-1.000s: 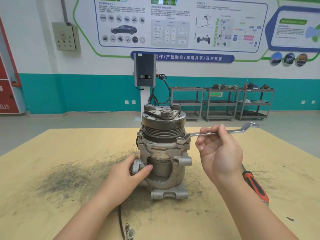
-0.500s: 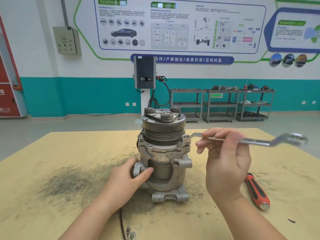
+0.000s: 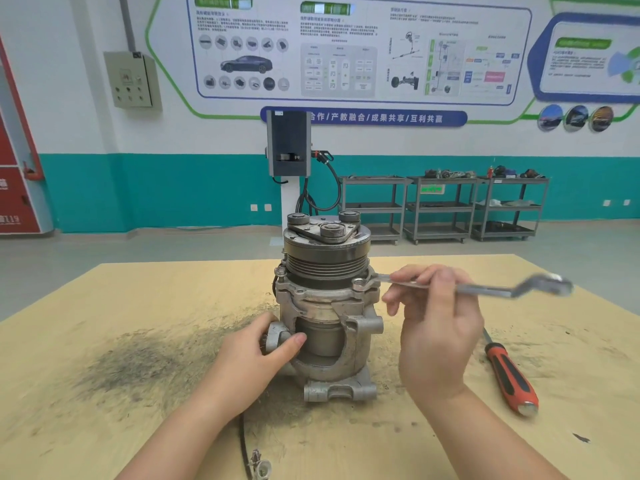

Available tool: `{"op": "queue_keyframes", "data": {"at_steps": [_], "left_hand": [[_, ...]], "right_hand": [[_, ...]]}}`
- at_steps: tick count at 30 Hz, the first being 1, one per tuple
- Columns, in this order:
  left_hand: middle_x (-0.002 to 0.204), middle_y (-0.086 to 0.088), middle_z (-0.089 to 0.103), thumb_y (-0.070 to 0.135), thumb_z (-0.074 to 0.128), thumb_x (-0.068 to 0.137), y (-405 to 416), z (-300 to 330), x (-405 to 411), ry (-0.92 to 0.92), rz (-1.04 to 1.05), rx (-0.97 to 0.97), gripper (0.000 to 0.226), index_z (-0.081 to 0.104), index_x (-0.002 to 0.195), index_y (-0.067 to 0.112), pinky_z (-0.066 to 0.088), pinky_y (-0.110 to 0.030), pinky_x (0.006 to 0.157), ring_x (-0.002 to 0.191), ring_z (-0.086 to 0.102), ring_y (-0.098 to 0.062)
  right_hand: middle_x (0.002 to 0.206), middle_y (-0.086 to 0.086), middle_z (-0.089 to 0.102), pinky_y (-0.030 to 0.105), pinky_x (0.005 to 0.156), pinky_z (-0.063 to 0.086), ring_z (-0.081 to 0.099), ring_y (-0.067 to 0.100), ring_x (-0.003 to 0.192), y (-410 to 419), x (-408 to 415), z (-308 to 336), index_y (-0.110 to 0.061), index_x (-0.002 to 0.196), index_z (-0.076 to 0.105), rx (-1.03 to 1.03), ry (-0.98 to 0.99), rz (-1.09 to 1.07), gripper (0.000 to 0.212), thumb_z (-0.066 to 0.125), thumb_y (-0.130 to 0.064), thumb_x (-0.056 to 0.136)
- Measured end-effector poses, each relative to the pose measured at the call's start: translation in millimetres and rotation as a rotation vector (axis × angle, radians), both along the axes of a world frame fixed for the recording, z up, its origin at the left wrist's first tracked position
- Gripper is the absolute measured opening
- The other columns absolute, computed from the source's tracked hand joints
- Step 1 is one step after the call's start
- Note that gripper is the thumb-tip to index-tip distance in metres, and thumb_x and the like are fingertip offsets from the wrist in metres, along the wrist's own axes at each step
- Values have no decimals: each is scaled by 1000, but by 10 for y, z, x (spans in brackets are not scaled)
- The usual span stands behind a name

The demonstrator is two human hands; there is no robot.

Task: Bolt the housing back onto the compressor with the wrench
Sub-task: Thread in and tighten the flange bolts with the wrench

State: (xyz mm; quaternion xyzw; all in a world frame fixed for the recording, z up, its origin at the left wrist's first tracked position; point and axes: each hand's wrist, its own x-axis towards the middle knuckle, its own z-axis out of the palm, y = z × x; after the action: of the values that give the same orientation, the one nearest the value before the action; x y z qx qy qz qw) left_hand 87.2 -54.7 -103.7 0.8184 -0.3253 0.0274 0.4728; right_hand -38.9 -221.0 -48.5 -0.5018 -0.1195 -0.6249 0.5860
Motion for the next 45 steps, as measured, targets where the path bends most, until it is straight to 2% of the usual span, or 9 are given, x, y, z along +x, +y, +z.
{"op": "queue_keyframes", "data": {"at_steps": [3, 5, 9, 13, 20, 23, 30, 38, 45], "left_hand": [[81, 18, 70, 70, 59, 75, -2, 7, 2, 2, -13, -9, 44, 57, 85, 28, 41, -9, 56, 65, 60, 1], [81, 11, 72, 65, 62, 79, -6, 4, 3, 3, -18, -4, 41, 59, 88, 25, 41, -11, 54, 64, 61, -2], [78, 13, 68, 65, 61, 81, 3, 1, 9, -16, -6, 11, 43, 57, 85, 23, 39, -10, 53, 60, 57, 0], [78, 13, 67, 64, 62, 82, 2, -16, 23, -18, 2, 8, 42, 53, 82, 23, 39, -11, 53, 57, 53, 0], [69, 17, 65, 65, 62, 80, -4, -6, 14, 11, -25, -16, 34, 53, 80, 32, 38, -9, 50, 51, 51, 5], [69, 16, 65, 68, 61, 77, -1, -8, 9, 19, -27, -23, 43, 54, 80, 26, 38, -10, 50, 50, 52, 5], [83, 10, 72, 80, 54, 66, 4, 1, 7, 23, -48, -42, 51, 58, 89, 36, 41, -10, 55, 68, 64, -6], [78, 13, 68, 74, 57, 70, -5, 11, 0, 22, -41, -47, 39, 56, 83, 38, 39, -10, 53, 60, 57, 1], [83, 14, 69, 78, 56, 65, 8, -7, 11, 42, -20, -45, 53, 59, 92, 32, 40, -8, 55, 66, 61, 3]], "right_hand": [[87, 6, 63, 23, 74, 51, 61, 14, 82, 80, 14, -141, -14, 87, 60, -630, -9, -352, 22, 48, -25, 102], [91, 8, 62, 23, 78, 52, 60, 13, 87, 80, 15, -139, -10, 91, 59, -765, 2, -419, 20, 51, -25, 101], [85, 0, 63, 32, 62, 51, 62, 23, 68, 104, -49, 11, -26, 88, 60, -293, -88, -82, 26, 40, -31, 104], [70, 5, 64, 24, 50, 46, 59, 19, 53, -43, -88, 152, -12, 78, 55, 248, 88, 261, 35, 34, -26, 103], [66, 7, 60, 23, 47, 43, 54, 18, 51, -231, -28, 211, -10, 74, 52, 480, 223, 531, 38, 33, -22, 104], [70, 6, 63, 26, 48, 45, 57, 20, 52, -100, 10, 75, -12, 75, 54, 279, 114, 253, 36, 34, -21, 104], [91, 10, 64, 27, 74, 52, 61, 18, 83, 103, 15, -141, -9, 93, 61, -758, 16, -399, 20, 53, -26, 100], [70, 4, 65, 25, 50, 47, 60, 19, 54, -34, -74, 148, -21, 72, 64, 235, 81, 195, 43, 36, -28, 103], [65, 6, 61, 22, 47, 46, 54, 16, 52, -290, -16, 244, -8, 75, 53, 588, 316, 661, 38, 35, -23, 105]]}}
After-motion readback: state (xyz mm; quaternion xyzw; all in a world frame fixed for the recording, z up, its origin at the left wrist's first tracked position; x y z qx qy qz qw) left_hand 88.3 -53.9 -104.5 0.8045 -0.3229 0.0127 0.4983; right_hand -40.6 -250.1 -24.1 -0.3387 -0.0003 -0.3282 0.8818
